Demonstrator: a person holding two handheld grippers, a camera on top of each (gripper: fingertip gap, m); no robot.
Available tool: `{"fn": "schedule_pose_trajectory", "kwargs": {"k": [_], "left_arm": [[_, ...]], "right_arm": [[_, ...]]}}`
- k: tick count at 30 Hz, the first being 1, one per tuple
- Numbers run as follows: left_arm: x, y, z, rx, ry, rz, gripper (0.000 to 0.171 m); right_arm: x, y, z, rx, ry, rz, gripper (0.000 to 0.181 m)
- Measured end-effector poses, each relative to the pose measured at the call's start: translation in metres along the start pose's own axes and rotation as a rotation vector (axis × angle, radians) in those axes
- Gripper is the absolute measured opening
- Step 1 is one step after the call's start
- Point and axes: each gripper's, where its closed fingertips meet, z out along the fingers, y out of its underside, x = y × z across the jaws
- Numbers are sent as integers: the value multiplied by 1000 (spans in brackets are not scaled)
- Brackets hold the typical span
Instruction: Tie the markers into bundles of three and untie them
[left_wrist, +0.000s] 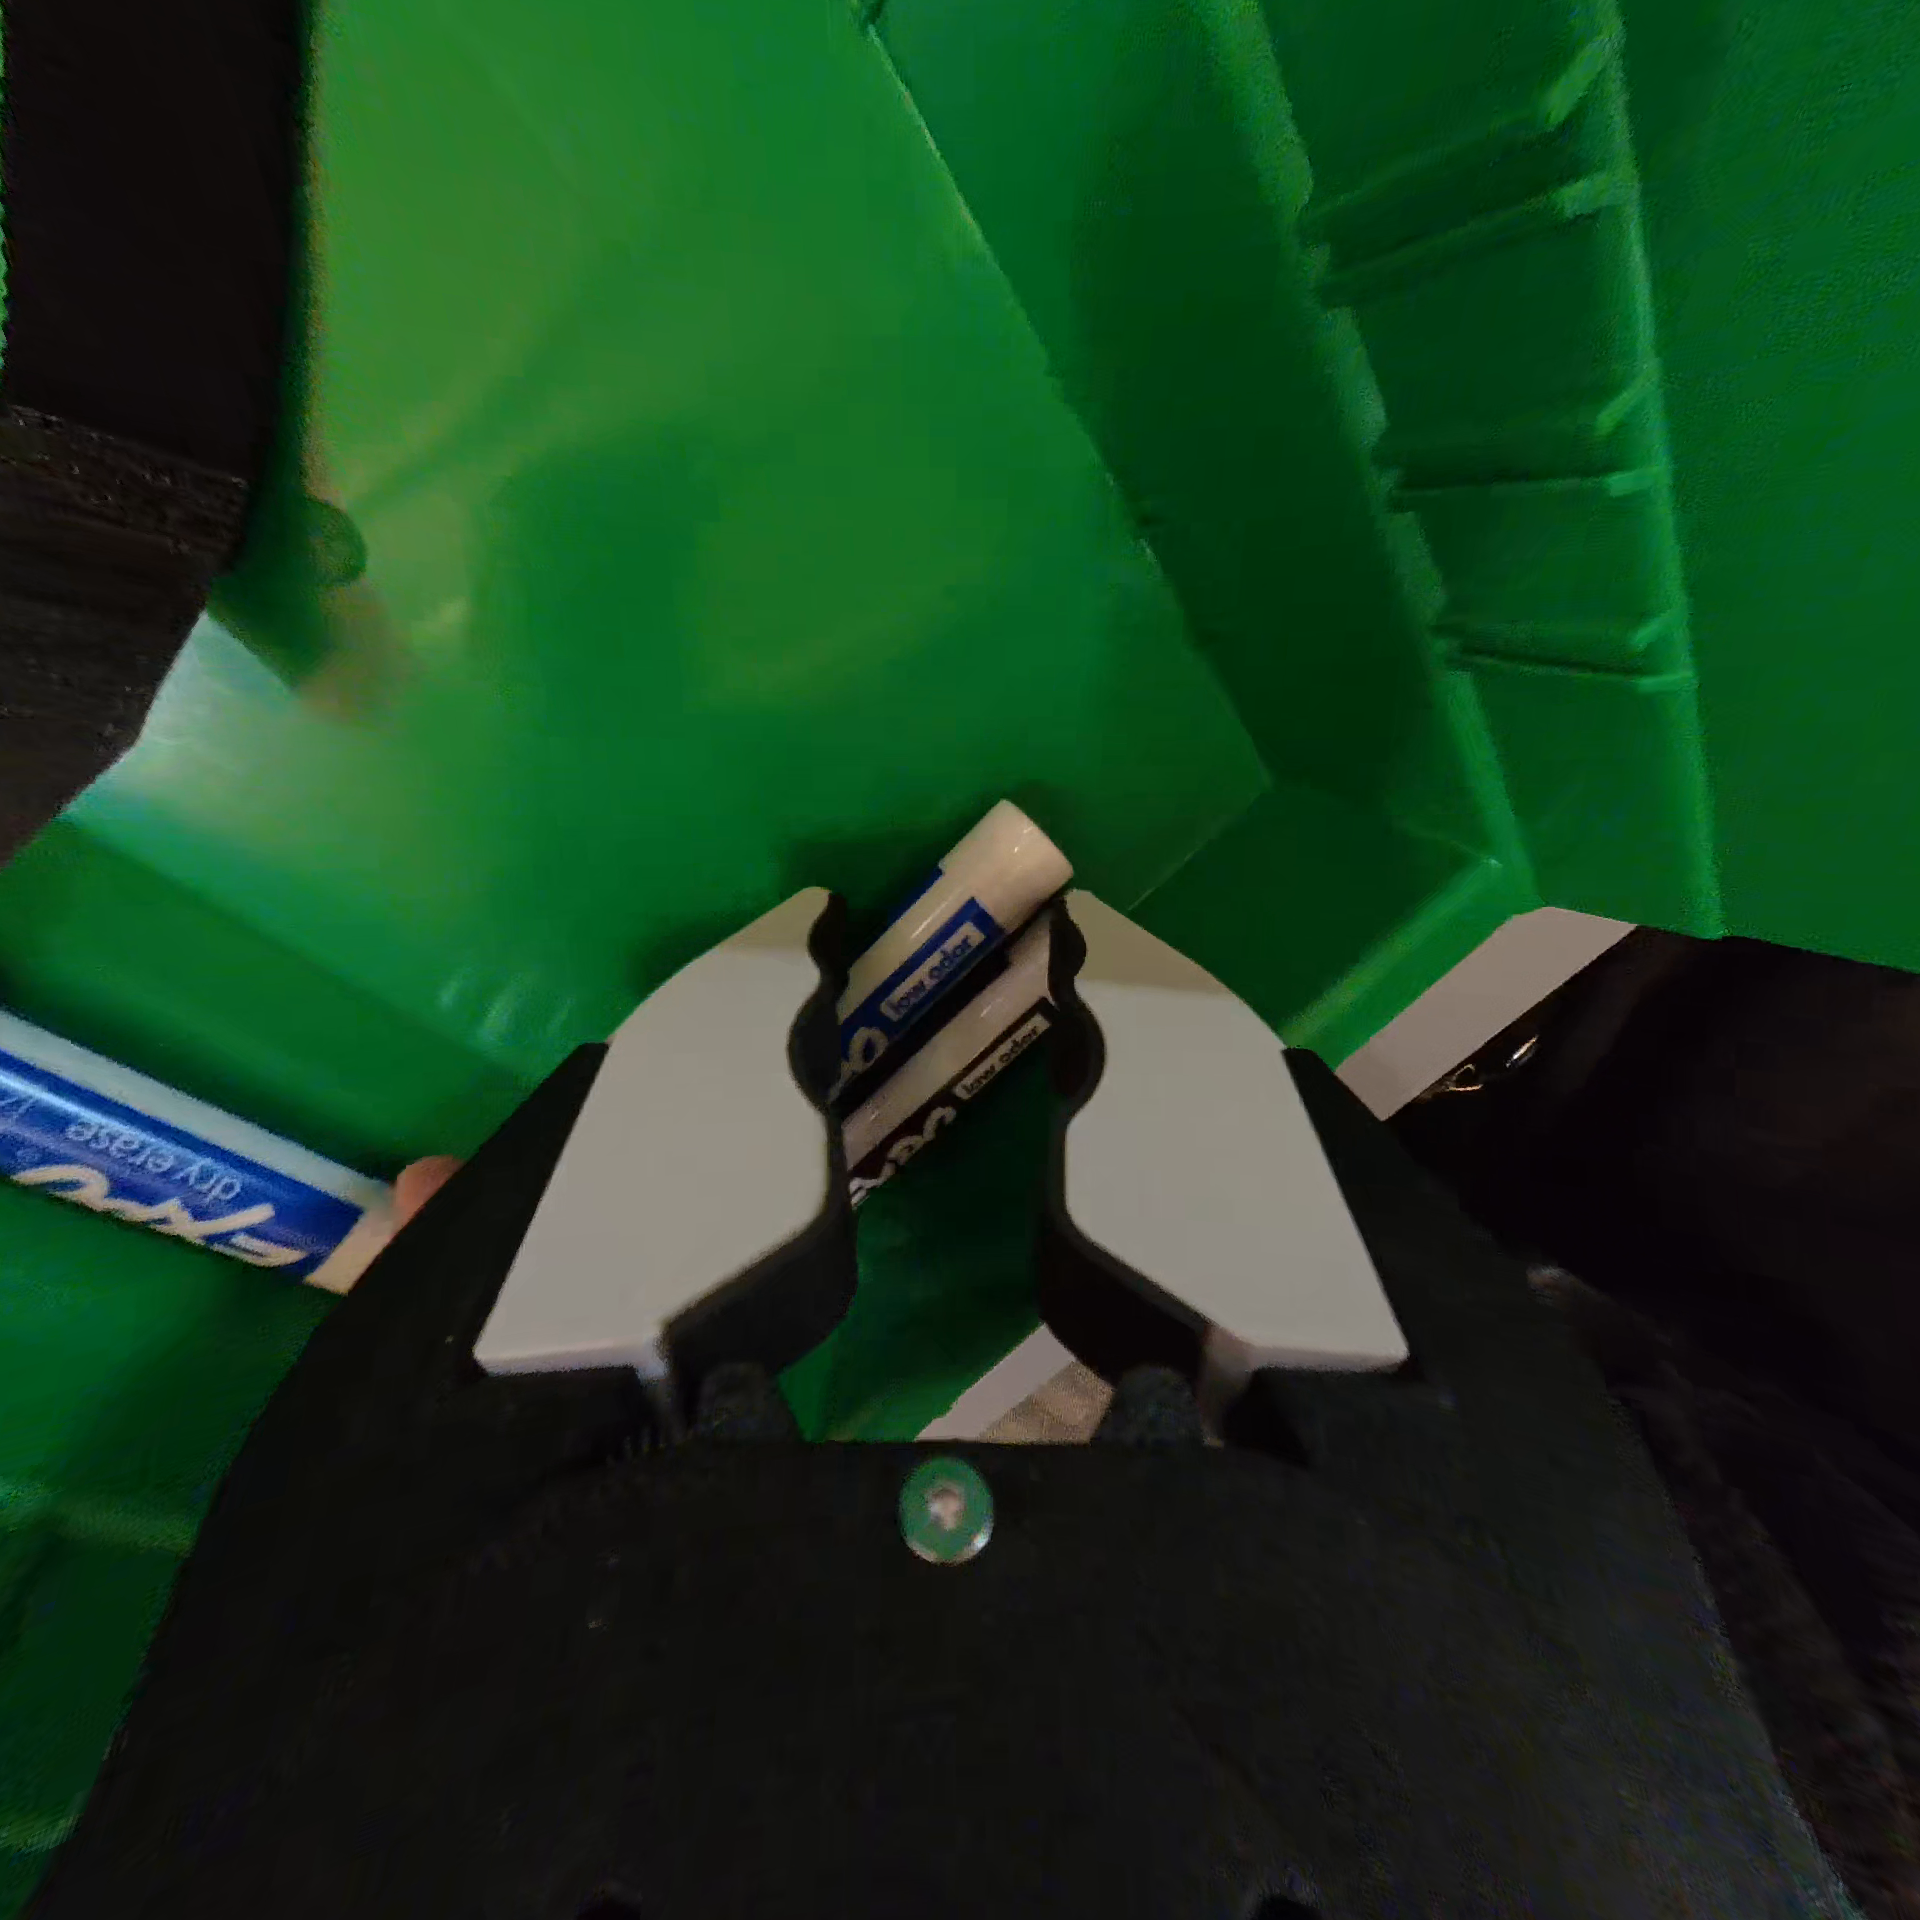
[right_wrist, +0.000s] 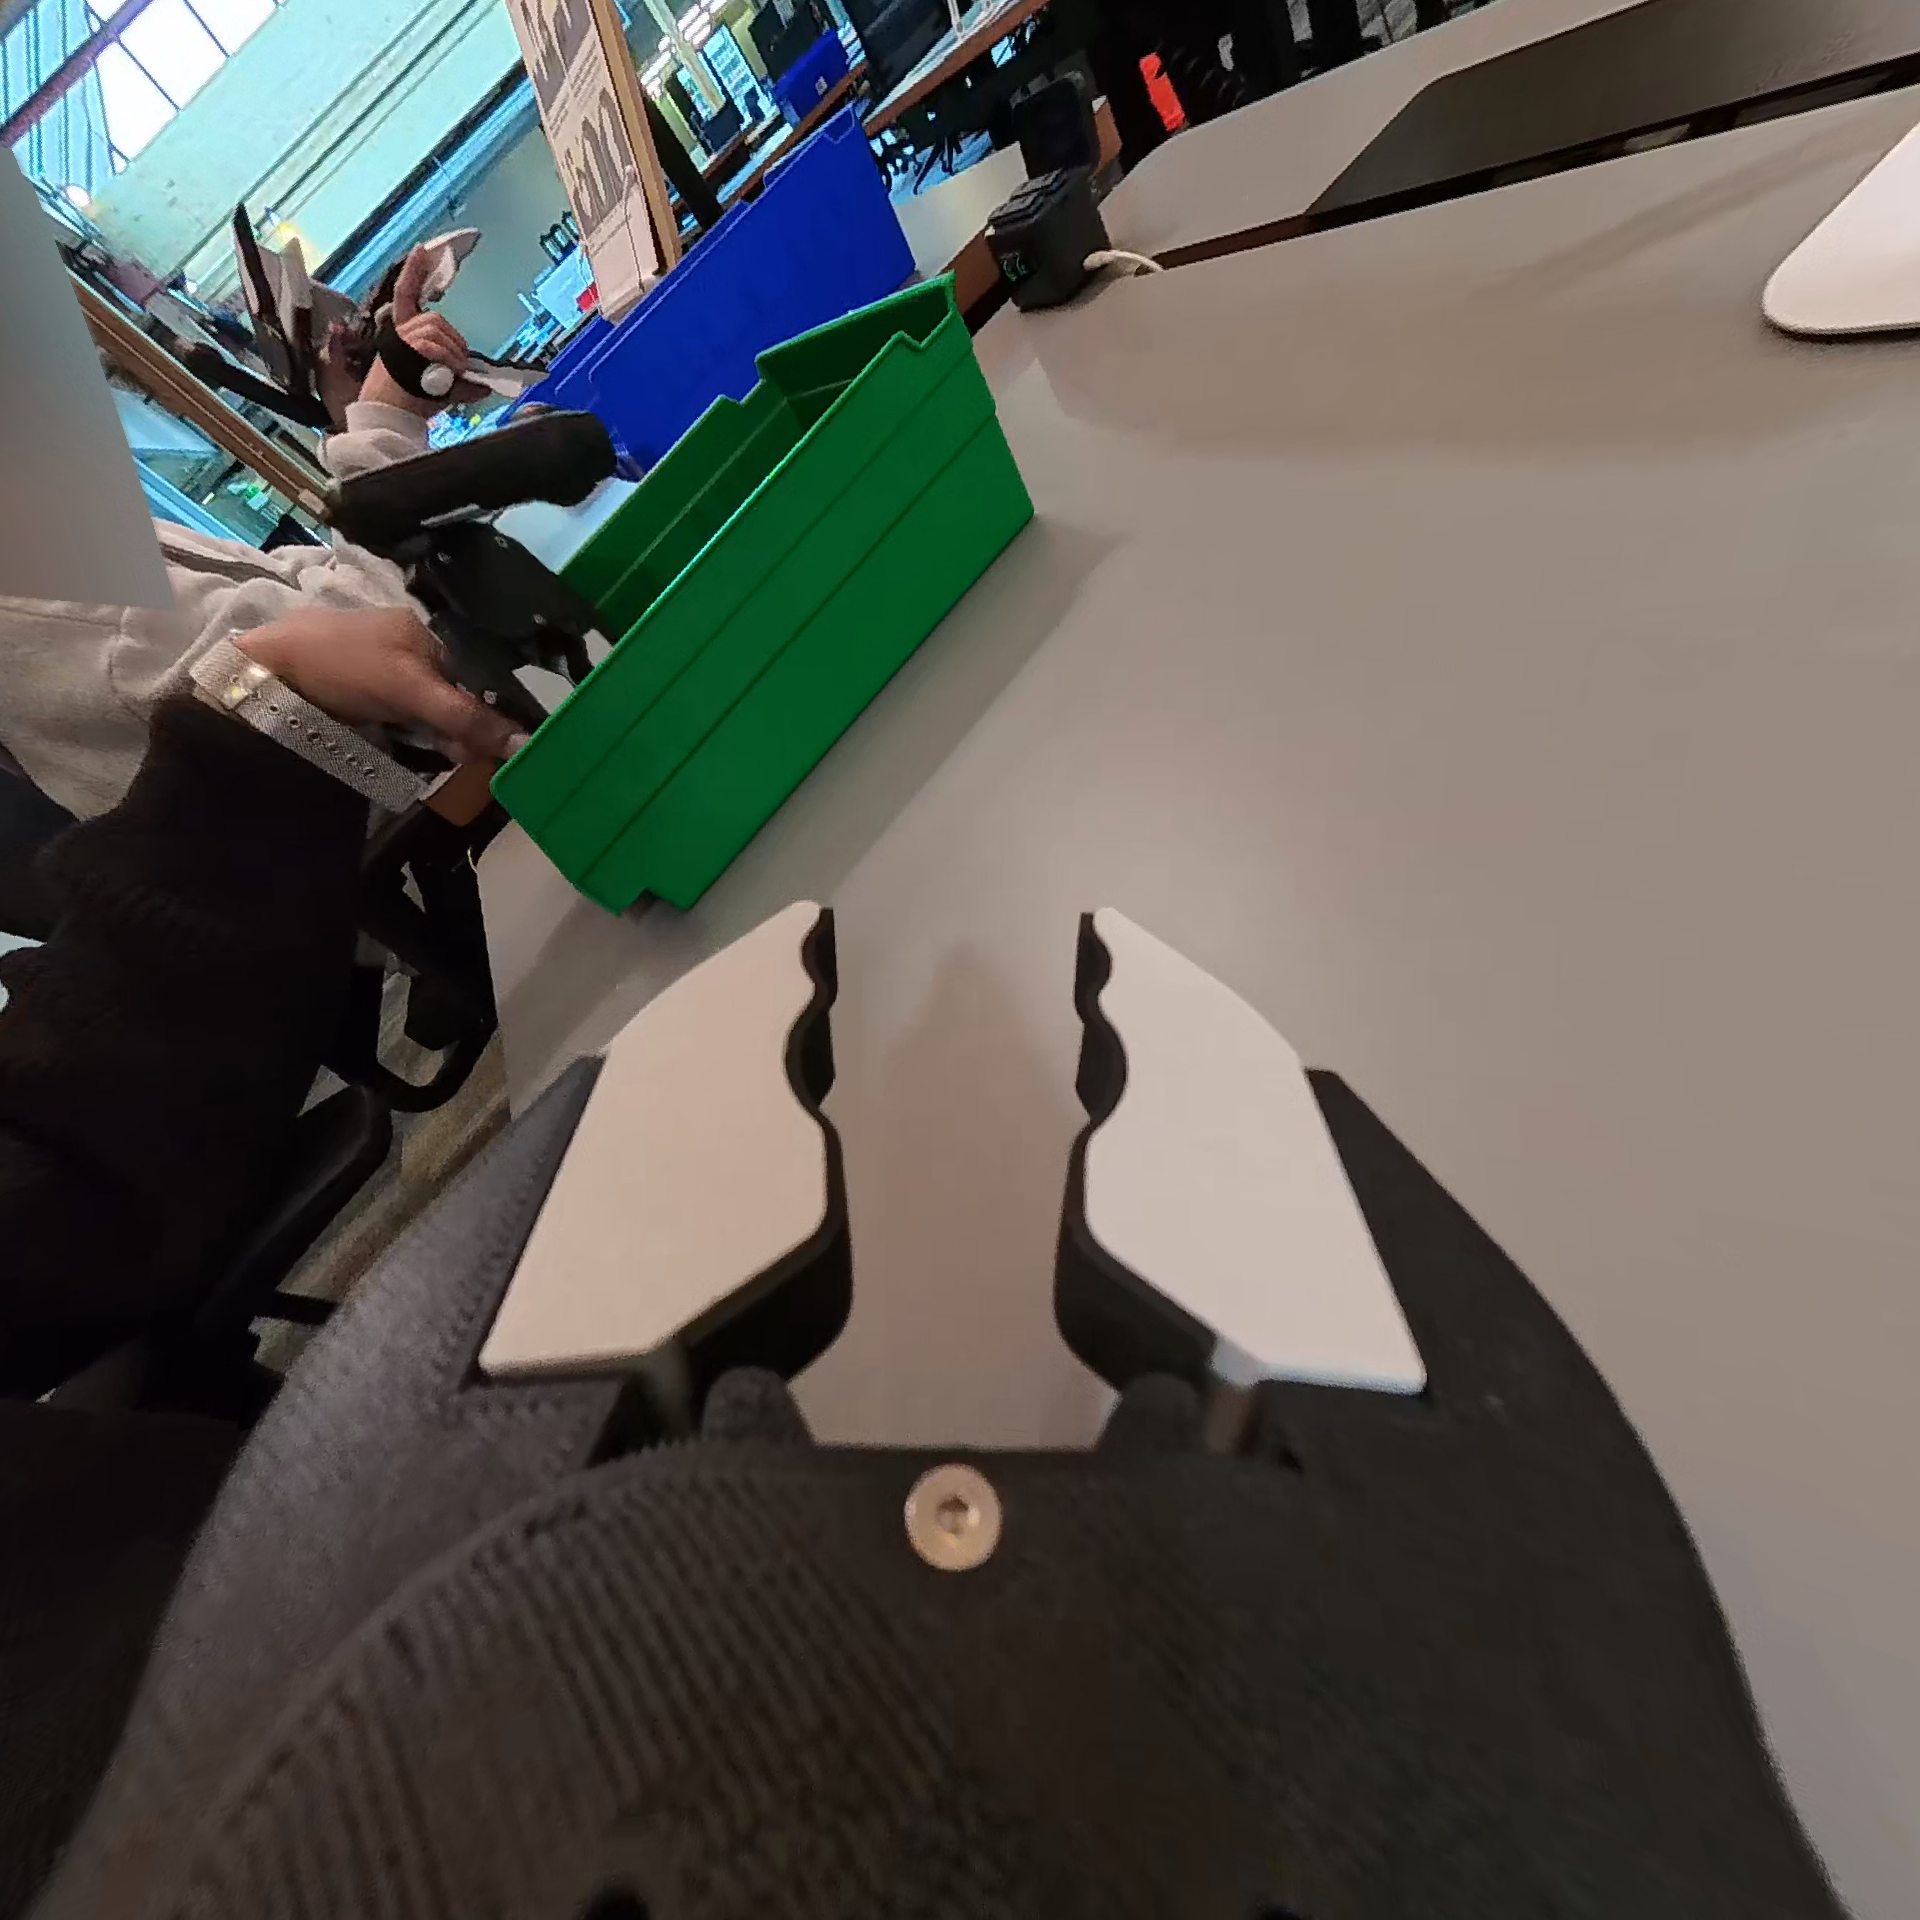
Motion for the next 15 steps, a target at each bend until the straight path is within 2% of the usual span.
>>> {"fn": "schedule_pose_trajectory", "kwargs": {"k": [4,8,12,15], "left_arm": [[1,-3,-2,48,6,29,39],[-1,-3,-1,21,-26,27,40],[-6,-5,-3,-12,-129,70,43],[-13,-7,-2,-45,-241,144,32]], "right_arm": [[-2,1,2,-6,-8,1,45],[-2,0,1,-4,-9,1,45],[-3,-2,-1,4,-13,3,45],[-4,-2,-1,4,-13,-1,45]]}}
